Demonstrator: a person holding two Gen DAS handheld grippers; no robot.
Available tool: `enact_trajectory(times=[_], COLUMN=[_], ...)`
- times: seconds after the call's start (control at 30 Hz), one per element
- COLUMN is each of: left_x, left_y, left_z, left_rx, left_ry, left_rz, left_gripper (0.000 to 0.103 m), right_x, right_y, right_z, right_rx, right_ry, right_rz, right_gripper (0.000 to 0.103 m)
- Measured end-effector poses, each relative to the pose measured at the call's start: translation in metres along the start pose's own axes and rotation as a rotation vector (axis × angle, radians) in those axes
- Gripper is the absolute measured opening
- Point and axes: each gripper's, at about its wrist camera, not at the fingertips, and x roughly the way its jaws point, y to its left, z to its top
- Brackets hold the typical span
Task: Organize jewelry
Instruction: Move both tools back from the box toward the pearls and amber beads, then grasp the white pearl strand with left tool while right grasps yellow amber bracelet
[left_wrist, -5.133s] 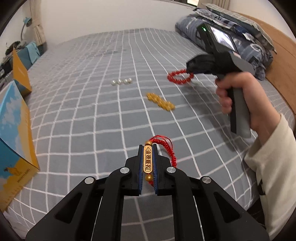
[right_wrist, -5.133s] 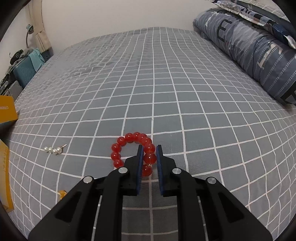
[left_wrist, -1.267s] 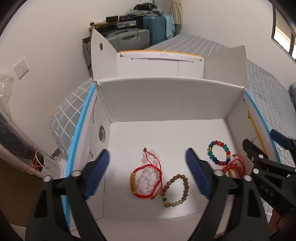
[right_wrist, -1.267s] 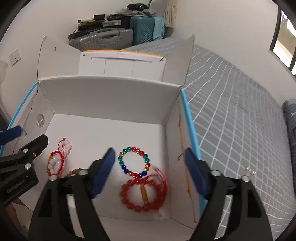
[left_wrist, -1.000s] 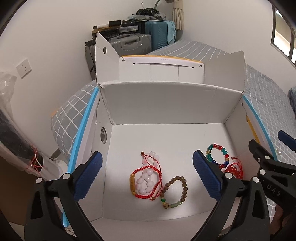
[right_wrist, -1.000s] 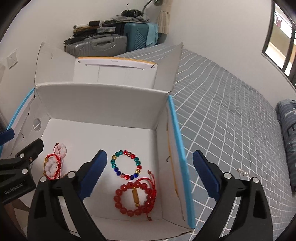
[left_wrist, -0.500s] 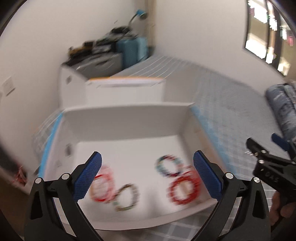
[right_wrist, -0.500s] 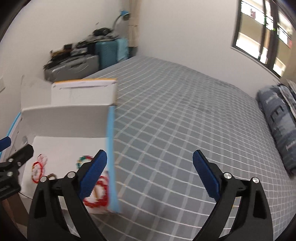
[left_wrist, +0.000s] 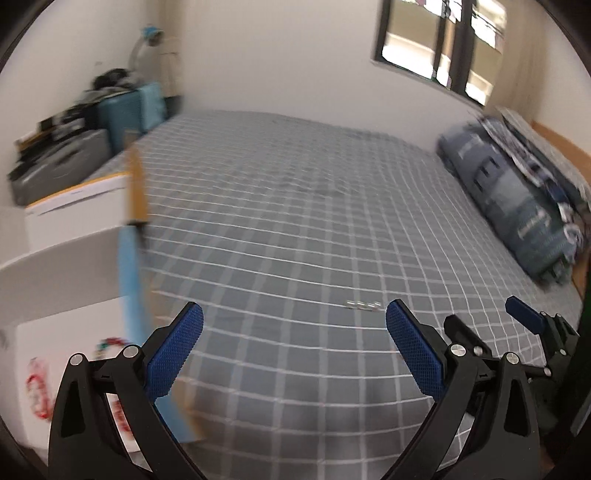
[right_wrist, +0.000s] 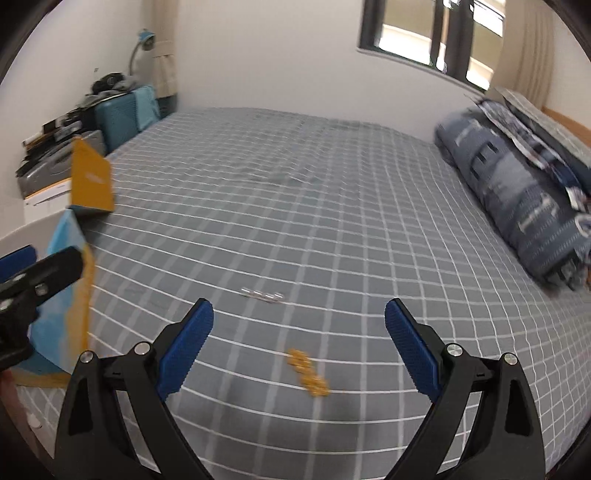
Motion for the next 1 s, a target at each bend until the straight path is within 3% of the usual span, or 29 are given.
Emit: enact_trajectory(times=[0.1, 0.4, 0.73, 0.87, 1.0], left_x=[0.050, 0.153, 0.210, 0.225, 0.225], left_y=[-0.030, -0.054, -0.076, -0.072, -0.073], left_z=[0.001, -0.020, -0.020, -0.023, -0.026], left_rx=[0.063, 0.064, 0.138, 0.115, 0.144], left_ry=[0.060, 0.153, 0.224, 0.269, 0.270], left_rz=[-0.017, -0.005, -0.033, -0.047, -0.024], left_gripper=[0.097, 0.097, 0.097, 0.096, 0.092], right_x=[0.022, 0.091, 0.126, 0.128, 0.127], right_y=[-0.015, -0.030, -0.024, -0.022, -0.024], right_z=[-0.012, -0.053, -0.063, -0.064, -0.064], right_rx=[0.004, -0.017, -0.039, -0.038, -0.023], right_ry=[0.033, 0.138, 0.228, 0.236, 0.248], right_rz=[-0.004, 0.043, 0.093, 0.099, 0.122], right_gripper=[0.090, 0.090, 0.090, 0.090, 0.081])
